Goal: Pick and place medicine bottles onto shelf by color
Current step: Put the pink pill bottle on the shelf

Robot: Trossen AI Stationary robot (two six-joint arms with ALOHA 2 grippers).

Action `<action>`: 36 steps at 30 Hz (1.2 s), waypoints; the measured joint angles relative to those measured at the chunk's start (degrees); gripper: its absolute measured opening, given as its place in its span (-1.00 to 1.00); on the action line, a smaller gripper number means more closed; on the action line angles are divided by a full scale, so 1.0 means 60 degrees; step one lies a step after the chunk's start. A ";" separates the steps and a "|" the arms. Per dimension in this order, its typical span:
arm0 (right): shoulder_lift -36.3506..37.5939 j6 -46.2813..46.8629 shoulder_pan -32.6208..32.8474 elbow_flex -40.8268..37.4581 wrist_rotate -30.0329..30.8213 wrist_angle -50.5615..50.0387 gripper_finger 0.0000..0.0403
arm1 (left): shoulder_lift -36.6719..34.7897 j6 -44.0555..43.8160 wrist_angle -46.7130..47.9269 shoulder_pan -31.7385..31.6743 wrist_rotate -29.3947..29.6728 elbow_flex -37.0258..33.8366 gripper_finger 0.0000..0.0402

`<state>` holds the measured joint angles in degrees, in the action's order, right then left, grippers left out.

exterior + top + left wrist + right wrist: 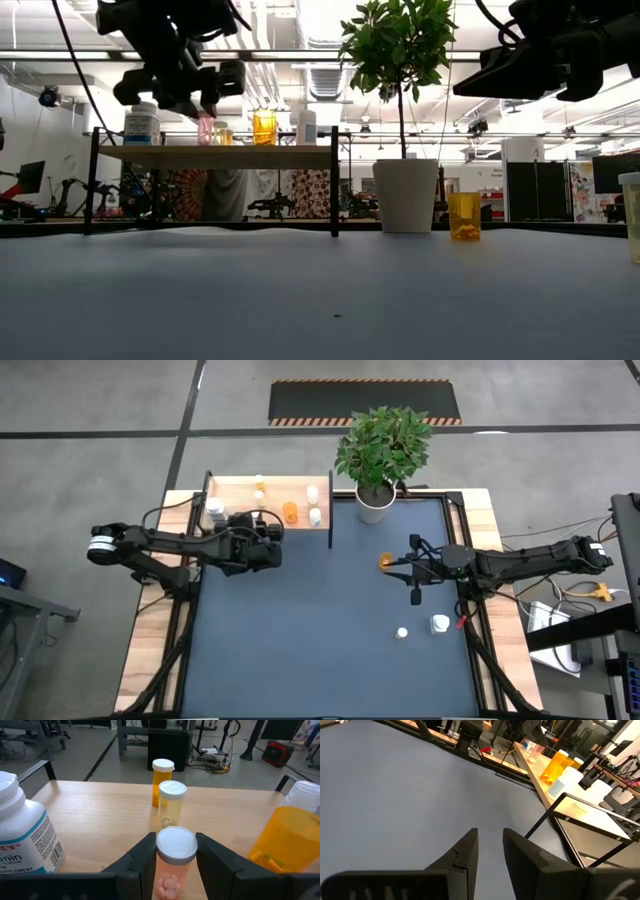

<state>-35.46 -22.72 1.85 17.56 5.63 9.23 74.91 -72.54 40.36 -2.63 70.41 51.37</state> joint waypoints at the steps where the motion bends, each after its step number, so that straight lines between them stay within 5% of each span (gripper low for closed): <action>1: 0.0000 0.0000 0.0000 0.0000 0.0000 0.0000 -0.59 | 0.0000 0.0009 -0.0079 0.0000 0.0001 -0.0008 -0.47; 36: 0.0001 -0.0036 -0.0002 0.0000 -0.0001 0.0000 -0.59 | -0.0007 0.0875 -0.0947 -0.0135 0.0044 -0.0044 -0.41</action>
<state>-35.46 -22.94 1.84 17.56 5.62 9.23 74.87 -67.29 34.68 -3.44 70.67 51.11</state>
